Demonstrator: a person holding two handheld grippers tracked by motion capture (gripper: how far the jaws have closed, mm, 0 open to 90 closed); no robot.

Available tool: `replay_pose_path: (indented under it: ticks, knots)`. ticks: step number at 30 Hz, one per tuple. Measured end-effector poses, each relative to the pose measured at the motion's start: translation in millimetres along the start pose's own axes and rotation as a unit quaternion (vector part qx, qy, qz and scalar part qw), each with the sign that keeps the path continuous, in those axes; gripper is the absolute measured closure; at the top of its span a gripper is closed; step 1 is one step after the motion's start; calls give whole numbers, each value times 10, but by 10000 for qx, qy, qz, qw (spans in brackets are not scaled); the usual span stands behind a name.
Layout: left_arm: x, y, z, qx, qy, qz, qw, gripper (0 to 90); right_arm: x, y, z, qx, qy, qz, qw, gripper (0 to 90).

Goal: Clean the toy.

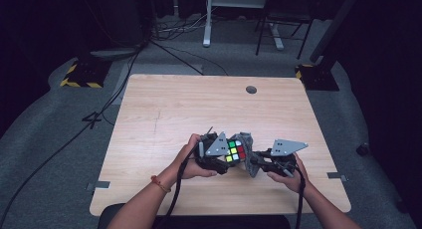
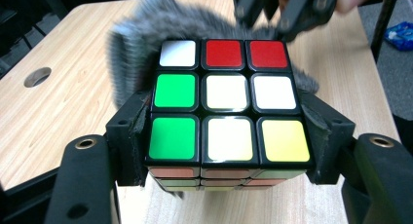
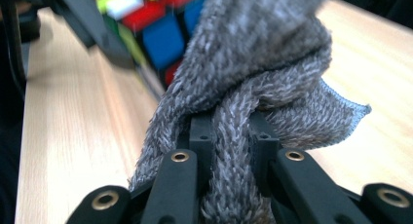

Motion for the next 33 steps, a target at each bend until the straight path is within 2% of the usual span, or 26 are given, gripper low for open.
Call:
replay_pose_path:
  ticks: [4,7,10,12,14,16,19,21,27,30,33]
  knots:
    - [-32,51,22,44,27,-6,10000,335,-23,-39,26,-200,-12,-245,9995,774]
    - [-28,74,55,74,57,38,9999,334,-77,4,-10,-72,16,-287,9996,773]
    - [-10,66,76,26,109,111,9999,335,-109,84,-71,217,56,-207,9995,774]
    - [46,2,75,-91,4,214,9997,335,-113,127,-121,413,70,-130,9990,775]
    - [121,-68,50,-165,-98,296,9994,335,-116,144,-152,498,135,18,9987,774]
    - [151,-99,16,-202,-182,279,9992,334,-106,132,-146,431,159,93,9989,775]
    - [168,-79,-6,15,-144,403,9991,335,-44,107,-96,302,103,198,9993,774]
    - [164,-47,-28,103,-155,334,9993,335,-14,72,-70,193,86,254,9995,775]
    - [20,69,48,206,117,141,9996,334,-57,-5,-30,-108,123,5,9999,774]
    - [-16,93,88,125,121,37,9998,334,-101,11,-50,-79,165,-137,9997,774]
    - [-41,69,144,5,181,52,9998,334,-124,54,-85,97,130,-224,9996,770]
Point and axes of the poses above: each handheld gripper's, and its own axes: y roughly backward along the jaws, z roughly out of its underside, x roughly to its right, the point moved 2 cm from there along -y, roughly forward along the jaws, and after that the axes turned 7 degrees about -y, right-handed, at the moved point
